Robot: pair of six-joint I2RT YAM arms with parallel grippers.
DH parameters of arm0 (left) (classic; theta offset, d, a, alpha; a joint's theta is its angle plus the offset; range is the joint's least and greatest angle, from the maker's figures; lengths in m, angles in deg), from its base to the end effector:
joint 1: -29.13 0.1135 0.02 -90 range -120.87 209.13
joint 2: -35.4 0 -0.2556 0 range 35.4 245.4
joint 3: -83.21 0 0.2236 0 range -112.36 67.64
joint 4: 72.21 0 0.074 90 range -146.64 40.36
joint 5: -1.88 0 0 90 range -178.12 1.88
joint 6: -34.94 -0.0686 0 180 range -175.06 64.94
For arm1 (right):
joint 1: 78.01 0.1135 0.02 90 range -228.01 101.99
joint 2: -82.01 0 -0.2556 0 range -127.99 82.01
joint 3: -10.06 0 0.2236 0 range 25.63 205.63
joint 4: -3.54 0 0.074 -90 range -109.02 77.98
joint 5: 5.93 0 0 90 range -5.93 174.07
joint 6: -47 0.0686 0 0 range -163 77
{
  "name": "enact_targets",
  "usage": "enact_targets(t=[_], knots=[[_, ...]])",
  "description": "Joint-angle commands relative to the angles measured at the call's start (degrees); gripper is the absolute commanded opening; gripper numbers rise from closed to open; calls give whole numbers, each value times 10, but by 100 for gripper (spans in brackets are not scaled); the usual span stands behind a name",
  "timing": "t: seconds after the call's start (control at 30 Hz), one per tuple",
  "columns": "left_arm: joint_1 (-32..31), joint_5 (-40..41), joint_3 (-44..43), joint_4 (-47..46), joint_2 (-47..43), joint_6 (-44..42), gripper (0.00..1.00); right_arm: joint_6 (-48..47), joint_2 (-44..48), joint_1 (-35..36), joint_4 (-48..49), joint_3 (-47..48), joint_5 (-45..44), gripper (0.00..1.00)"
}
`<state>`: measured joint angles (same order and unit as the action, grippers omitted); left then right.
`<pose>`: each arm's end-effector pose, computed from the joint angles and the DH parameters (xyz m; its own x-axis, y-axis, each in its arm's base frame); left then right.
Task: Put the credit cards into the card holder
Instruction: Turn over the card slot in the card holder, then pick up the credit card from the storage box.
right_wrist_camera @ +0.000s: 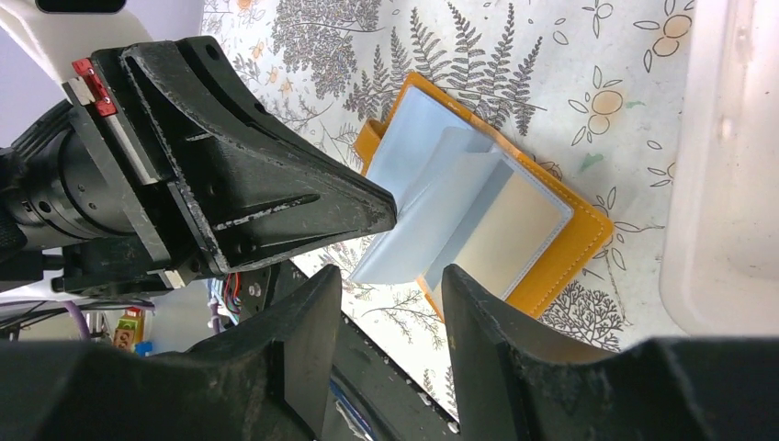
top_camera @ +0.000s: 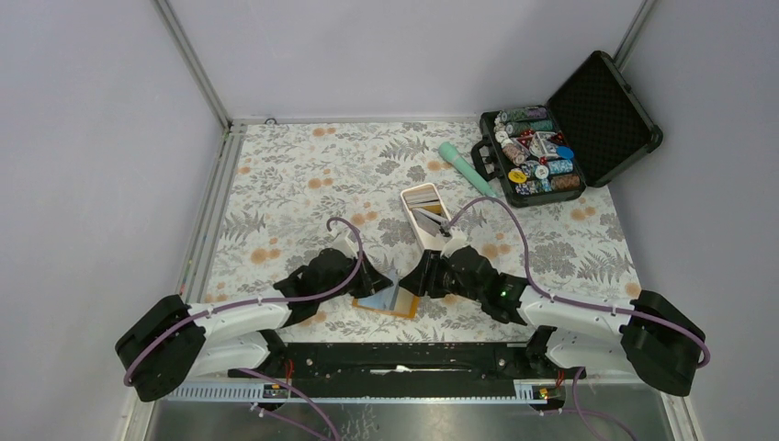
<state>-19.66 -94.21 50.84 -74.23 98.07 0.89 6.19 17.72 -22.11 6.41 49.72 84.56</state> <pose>0.1401 -0.1710 0.1604 -0.8456 -0.2850 -0.4514 0.1947 0.6228 -0.7578 0.1368 0.2030 0.1977 -0.7659 0.2187 -0.6046 -0.3868 0.5944 0.7050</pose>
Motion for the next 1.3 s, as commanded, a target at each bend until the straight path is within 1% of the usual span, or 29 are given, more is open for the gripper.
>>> enact_targets(t=[0.0, 0.17, 0.3, 0.43, 0.7, 0.93, 1.03, 1.17, 1.2, 1.27], knots=[[-2, -11, -10, -40, -6, 4, 0, 14, 0, 4, 10, -2, -16, 50], [-2, -5, -10, -21, -18, -3, 0, 50, -22, 4, 77, -32, 14, 50], [-2, -9, -12, -24, -8, -3, 0, 52, -58, 4, 90, -27, 32, 49], [-2, -4, -12, -26, -7, 2, 0, 62, -80, 3, 127, -34, 37, 49], [-2, 16, -11, -5, -14, 6, 0, 60, -136, 4, 132, -20, 33, 45], [-1, 59, -21, 71, -47, -10, 0, 64, -178, 4, 139, -17, 36, 43], [1, 98, -34, 124, -75, -28, 8, 62, -190, 3, 139, -12, 37, 43], [3, 149, -68, 225, -116, -56, 31, 58, -196, 4, 133, -3, 39, 43], [4, 157, -77, 244, -125, -65, 38, 57, -196, 3, 131, -2, 38, 43], [4, 166, -92, 269, -140, -81, 45, 57, -194, 3, 127, -1, 37, 43]])
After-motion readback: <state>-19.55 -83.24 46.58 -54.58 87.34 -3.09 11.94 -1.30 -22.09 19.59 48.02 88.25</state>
